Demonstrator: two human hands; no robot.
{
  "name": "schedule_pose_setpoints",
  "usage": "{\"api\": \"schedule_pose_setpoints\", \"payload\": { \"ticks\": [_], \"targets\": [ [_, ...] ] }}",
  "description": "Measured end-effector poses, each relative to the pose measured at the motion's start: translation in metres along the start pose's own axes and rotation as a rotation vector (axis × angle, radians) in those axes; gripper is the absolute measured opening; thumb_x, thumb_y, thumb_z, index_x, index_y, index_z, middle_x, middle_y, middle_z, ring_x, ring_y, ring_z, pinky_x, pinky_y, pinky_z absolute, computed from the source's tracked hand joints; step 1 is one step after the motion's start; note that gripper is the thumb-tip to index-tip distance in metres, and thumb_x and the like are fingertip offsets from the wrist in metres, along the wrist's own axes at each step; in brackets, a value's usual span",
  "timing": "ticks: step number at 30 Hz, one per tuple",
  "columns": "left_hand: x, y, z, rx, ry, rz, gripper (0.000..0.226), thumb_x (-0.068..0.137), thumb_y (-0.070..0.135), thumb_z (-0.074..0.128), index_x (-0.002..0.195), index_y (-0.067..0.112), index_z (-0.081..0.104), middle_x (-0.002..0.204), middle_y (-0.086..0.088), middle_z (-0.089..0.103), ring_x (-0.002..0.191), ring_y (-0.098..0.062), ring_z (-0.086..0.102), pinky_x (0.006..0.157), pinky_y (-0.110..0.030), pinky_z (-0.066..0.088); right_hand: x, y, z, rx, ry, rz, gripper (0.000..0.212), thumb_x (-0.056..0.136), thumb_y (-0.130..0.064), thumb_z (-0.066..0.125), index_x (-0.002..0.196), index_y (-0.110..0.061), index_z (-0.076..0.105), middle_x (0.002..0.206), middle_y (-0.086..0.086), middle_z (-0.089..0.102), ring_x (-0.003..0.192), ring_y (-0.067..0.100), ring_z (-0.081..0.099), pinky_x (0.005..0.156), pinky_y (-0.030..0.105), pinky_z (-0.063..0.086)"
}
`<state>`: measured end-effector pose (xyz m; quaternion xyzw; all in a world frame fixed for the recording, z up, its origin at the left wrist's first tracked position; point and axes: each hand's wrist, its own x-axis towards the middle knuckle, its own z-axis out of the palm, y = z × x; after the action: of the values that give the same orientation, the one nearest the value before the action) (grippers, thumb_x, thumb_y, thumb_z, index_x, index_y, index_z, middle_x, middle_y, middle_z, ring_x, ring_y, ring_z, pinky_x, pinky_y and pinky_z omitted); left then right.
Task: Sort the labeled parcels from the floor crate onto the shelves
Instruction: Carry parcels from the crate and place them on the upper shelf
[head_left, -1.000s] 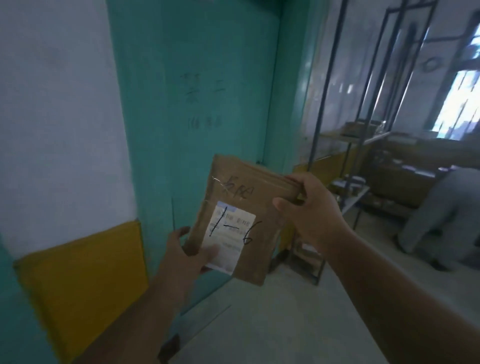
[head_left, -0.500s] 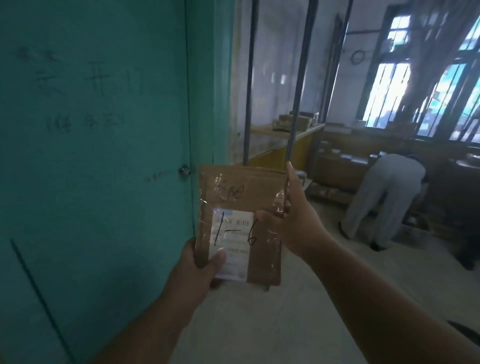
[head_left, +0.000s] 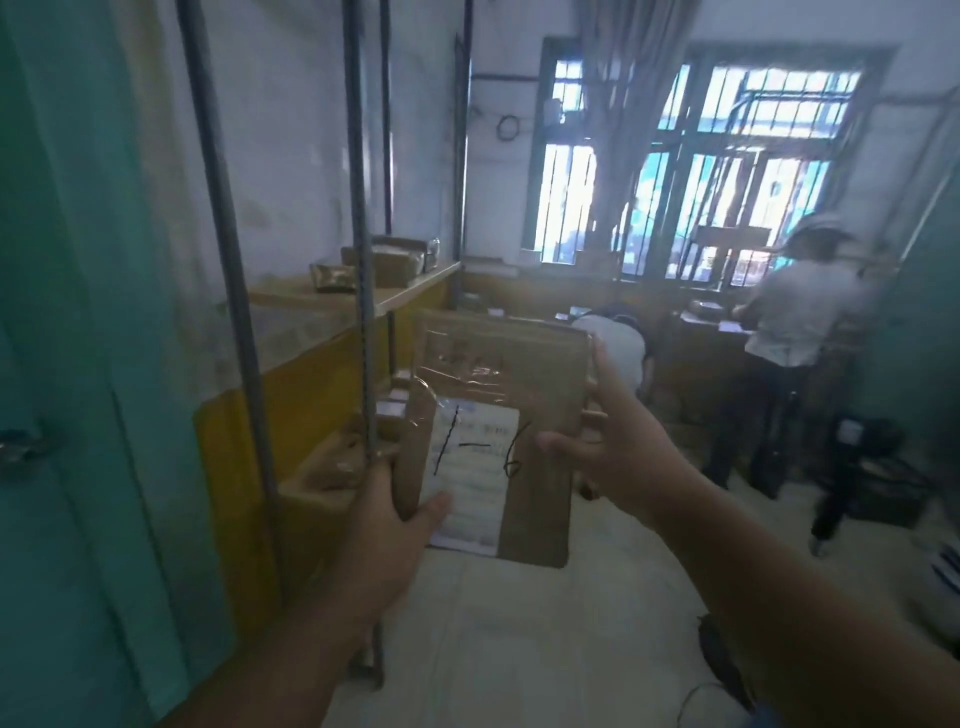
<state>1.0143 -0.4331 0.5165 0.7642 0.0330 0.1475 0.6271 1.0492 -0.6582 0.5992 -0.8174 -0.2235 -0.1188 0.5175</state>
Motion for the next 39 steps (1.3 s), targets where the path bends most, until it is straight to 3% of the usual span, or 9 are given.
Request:
{"api": "schedule_pose_setpoints", "payload": {
  "ticks": [6,11,15,19,21,24,28,35,39],
  "targets": [
    [0.127,0.013,0.102,0.069,0.017,0.044,0.034,0.089,0.038,0.069,0.116,0.043,0.048,0.097,0.028,0.059,0.094,-0.006,0.059,0.081,-0.032,0.05,0.115,0.088,-0.07,-0.011,0.077,-0.018,0.105,0.084,-0.029,0.077,0.15,-0.06,0.002,0.152,-0.014,0.044,0.138,0.019,0.047,0.097,0.056,0.053],
    [0.238,0.037,0.149,0.015,0.111,0.082,0.038,0.093,0.024,0.067,0.123,0.039,0.049,0.102,0.023,0.066,0.096,-0.002,0.065,0.075,-0.027,0.055,0.224,0.136,-0.101,0.101,-0.083,-0.034,0.123,0.077,-0.013,0.084,0.144,-0.069,-0.003,0.133,-0.034,0.049,0.122,0.002,0.051,0.101,0.051,0.051],
    [0.321,0.022,0.178,0.025,0.131,0.1,0.039,0.093,0.023,0.067,0.115,0.046,0.045,0.103,0.023,0.065,0.095,-0.003,0.066,0.07,-0.021,0.054,0.304,0.188,-0.1,0.123,-0.119,-0.005,0.13,0.075,-0.011,0.085,0.14,-0.073,-0.009,0.125,-0.031,0.052,0.131,0.014,0.049,0.099,0.051,0.053],
    [0.424,0.019,0.196,0.023,0.117,0.111,0.068,0.085,0.026,0.076,0.126,0.059,0.032,0.116,0.019,0.061,0.099,-0.009,0.065,0.076,-0.036,0.06,0.399,0.236,-0.101,0.089,-0.061,-0.106,0.111,0.081,-0.017,0.08,0.142,-0.072,0.006,0.137,-0.018,0.055,0.13,0.017,0.053,0.094,0.054,0.055],
    [0.476,0.03,0.203,0.107,0.031,0.114,0.104,0.08,0.025,0.08,0.14,0.069,0.007,0.117,0.025,0.057,0.098,-0.008,0.065,0.08,-0.042,0.061,0.444,0.259,-0.108,0.066,-0.032,-0.135,0.094,0.086,-0.022,0.076,0.145,-0.066,0.017,0.137,-0.015,0.056,0.128,0.017,0.056,0.091,0.052,0.057],
    [0.548,0.051,0.223,0.221,-0.074,0.149,0.118,0.083,0.024,0.078,0.139,0.069,-0.016,0.094,0.041,0.05,0.076,0.011,0.061,0.071,-0.022,0.057,0.509,0.287,-0.133,0.03,-0.039,-0.146,0.085,0.088,-0.027,0.074,0.147,-0.061,0.022,0.136,-0.017,0.058,0.126,0.015,0.058,0.09,0.05,0.058],
    [0.63,0.055,0.262,0.223,-0.074,0.183,0.101,0.089,0.021,0.072,0.145,0.066,0.001,0.092,0.049,0.042,0.066,0.027,0.052,0.063,-0.009,0.049,0.579,0.336,-0.164,-0.151,-0.162,-0.137,0.111,0.072,-0.043,0.085,0.148,-0.064,0.007,0.155,-0.016,0.036,0.139,0.017,0.045,0.099,0.046,0.054],
    [0.744,0.036,0.315,0.293,-0.02,0.211,0.093,0.082,0.011,0.078,0.133,0.071,0.028,0.086,0.053,0.051,0.082,0.019,0.061,0.064,-0.011,0.054,0.708,0.432,-0.184,-0.146,-0.175,-0.277,0.082,0.081,-0.036,0.079,0.147,-0.05,0.032,0.147,-0.024,0.039,0.131,0.009,0.049,0.094,0.031,0.057],
    [0.802,0.049,0.322,0.385,0.116,0.205,0.092,0.079,0.015,0.082,0.143,0.057,0.032,0.116,0.039,0.052,0.104,0.007,0.061,0.075,-0.014,0.054,0.802,0.447,-0.178,-0.182,-0.204,-0.371,0.076,0.085,-0.038,0.074,0.149,-0.043,0.034,0.148,-0.022,0.04,0.13,0.006,0.048,0.102,0.034,0.052]
  ]
}}
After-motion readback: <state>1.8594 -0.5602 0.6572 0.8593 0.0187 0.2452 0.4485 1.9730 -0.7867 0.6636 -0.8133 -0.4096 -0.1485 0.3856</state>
